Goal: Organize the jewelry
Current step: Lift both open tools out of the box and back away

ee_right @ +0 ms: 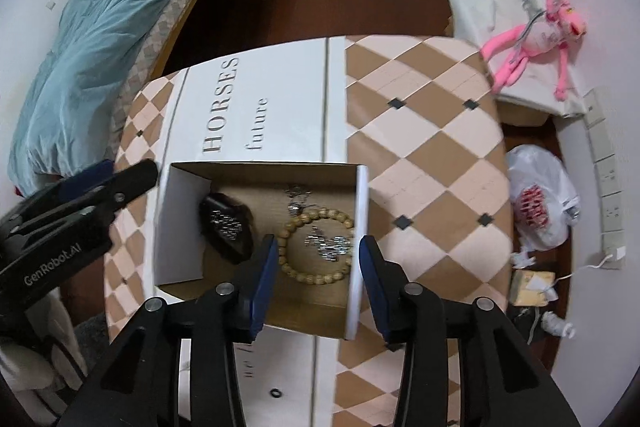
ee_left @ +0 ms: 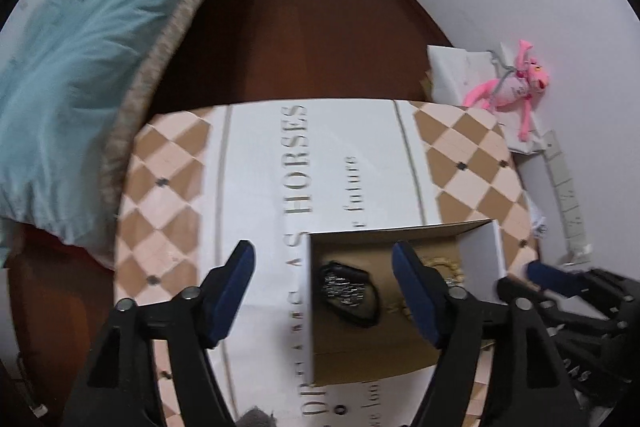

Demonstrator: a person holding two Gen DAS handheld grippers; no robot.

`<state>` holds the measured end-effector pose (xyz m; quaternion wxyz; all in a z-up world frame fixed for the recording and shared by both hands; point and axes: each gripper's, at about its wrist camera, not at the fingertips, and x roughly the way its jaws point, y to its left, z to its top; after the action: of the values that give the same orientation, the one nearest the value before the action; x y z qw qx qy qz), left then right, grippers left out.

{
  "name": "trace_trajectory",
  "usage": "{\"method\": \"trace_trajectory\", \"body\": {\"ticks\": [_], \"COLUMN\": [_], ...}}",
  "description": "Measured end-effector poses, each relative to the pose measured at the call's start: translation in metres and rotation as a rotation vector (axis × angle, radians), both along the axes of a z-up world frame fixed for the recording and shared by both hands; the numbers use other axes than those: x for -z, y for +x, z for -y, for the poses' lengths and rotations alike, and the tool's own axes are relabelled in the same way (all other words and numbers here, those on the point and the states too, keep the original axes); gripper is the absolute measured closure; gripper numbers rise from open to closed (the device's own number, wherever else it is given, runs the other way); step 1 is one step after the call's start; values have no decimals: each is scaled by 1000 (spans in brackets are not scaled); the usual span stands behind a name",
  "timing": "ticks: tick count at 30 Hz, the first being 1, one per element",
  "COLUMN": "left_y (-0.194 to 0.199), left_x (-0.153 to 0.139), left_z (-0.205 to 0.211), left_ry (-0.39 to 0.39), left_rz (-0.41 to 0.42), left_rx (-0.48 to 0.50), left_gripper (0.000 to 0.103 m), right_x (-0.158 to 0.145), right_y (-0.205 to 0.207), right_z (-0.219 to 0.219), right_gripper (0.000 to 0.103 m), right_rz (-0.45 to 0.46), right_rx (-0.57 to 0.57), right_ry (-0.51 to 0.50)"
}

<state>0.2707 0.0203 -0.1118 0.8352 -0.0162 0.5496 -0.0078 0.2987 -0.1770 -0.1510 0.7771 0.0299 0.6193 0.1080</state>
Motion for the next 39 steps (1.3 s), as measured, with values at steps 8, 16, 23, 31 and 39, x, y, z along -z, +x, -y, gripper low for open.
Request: {"method": "trace_trajectory", "body": {"ticks": [8, 16, 23, 31, 39], "left_y": [-38, -58, -84, -114, -139], "left_x": [2, 1, -20, -60, -87], "left_z": [-4, -8, -7, -4, 2], "left_ry": [67, 59, 51, 25, 25], "left_rz": [71, 74, 131, 219, 258], "left_rx": [-22, -47, -60, -60, -38], "left_gripper": [4, 3, 3, 3, 3], "right_x": [7, 4, -28, -81, -126], "right_y": [-29, -52, -74, -107, -139], "right_z": [2, 2, 4, 10, 11], "right_gripper": [7, 3, 3, 3, 3], "right_rz": [60, 113, 209, 319, 404], "right_rx": [34, 63, 86, 108, 118], "right_ry": [-187, -217, -221, -207, -178]}}
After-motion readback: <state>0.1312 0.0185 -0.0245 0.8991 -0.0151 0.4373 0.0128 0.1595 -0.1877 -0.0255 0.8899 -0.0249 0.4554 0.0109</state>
